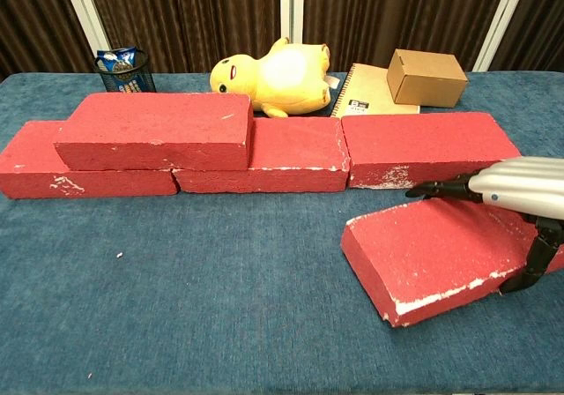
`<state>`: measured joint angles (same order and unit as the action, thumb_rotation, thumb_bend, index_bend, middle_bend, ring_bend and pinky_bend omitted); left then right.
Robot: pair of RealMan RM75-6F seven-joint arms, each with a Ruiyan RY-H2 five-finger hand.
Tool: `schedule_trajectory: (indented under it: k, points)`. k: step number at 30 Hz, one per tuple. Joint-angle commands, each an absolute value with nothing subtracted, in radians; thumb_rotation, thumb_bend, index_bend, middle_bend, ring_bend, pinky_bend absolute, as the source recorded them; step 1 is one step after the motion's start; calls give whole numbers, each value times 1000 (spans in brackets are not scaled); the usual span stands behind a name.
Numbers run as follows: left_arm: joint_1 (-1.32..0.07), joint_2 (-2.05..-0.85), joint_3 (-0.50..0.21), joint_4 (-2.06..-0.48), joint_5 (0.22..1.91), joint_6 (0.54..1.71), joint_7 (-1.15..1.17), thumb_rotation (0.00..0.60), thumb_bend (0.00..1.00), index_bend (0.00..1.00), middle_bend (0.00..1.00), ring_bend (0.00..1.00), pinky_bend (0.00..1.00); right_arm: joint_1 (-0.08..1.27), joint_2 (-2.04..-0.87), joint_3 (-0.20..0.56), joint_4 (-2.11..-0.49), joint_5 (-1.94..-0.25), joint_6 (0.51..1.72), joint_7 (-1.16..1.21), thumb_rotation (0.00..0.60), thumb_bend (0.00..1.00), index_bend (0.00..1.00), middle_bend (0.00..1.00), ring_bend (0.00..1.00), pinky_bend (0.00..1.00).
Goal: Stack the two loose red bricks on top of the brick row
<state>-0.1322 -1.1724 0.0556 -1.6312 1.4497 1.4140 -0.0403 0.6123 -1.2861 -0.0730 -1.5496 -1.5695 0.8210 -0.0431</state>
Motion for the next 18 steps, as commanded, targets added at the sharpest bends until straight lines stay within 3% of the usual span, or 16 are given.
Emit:
schedule_trajectory:
  k: [1,7,12,18]
  points:
    - [-131,-1171,54,-1632,1452,1411,-43,600,51,0,0,0,0,610,-1255,-62,-1587,-1584,858,-35,600,0,0,164,113,166]
    - [-126,-1173,53,-1624,1460,1402,-61,600,51,0,0,0,0,624,-1186,20,-1658,-1549,926,-33,600,0,0,173,113,149]
    - [-123,-1175,51,-1604,1467,1394,-89,600,51,0,0,0,0,685,-1162,118,-1652,-1401,860,-53,600,0,0,167,112,145]
    - [-131,-1189,49,-1575,1463,1358,-124,600,51,0,0,0,0,780,-1233,186,-1548,-1186,742,-147,600,0,0,165,113,145]
